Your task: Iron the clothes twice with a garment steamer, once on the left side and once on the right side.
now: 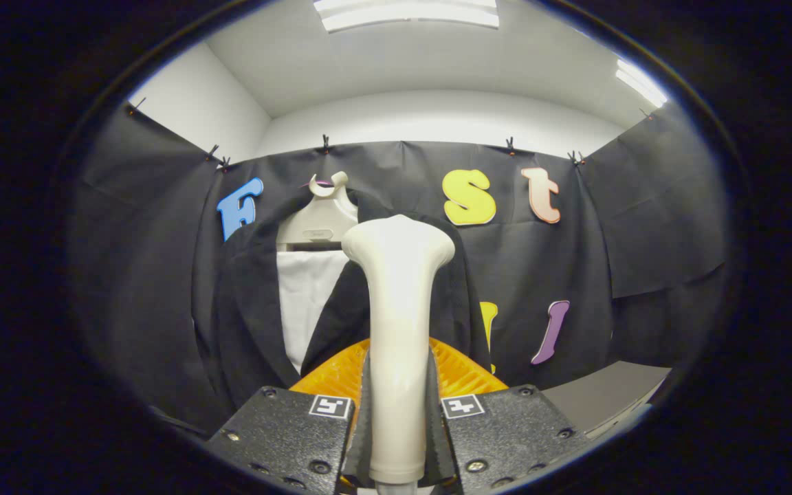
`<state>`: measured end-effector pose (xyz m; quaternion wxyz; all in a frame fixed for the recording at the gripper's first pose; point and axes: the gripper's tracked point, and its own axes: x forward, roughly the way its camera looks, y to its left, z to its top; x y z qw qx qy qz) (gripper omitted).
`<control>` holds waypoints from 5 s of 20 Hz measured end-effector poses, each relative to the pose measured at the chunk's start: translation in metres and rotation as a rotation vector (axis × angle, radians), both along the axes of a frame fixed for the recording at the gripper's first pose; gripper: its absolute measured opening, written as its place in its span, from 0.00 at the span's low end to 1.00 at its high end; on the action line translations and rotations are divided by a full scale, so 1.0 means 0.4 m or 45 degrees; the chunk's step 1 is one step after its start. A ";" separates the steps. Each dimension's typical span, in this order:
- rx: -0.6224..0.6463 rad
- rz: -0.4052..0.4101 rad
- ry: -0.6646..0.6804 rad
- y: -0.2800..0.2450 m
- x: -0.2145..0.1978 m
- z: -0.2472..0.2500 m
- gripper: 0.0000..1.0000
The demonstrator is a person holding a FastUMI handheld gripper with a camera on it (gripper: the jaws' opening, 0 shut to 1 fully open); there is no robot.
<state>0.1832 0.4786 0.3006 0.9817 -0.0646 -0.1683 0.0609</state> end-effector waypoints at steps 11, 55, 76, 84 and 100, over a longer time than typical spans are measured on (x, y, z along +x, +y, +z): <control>-0.037 -0.012 0.130 -0.050 -0.014 -0.167 0.35; -0.341 -0.228 0.831 -0.228 -0.075 -1.015 0.35; -0.221 0.235 -0.224 0.307 -0.136 -0.216 0.35; -0.221 0.268 -0.357 0.449 0.000 -0.035 0.35; -0.308 0.254 -0.171 0.409 0.018 -0.250 0.35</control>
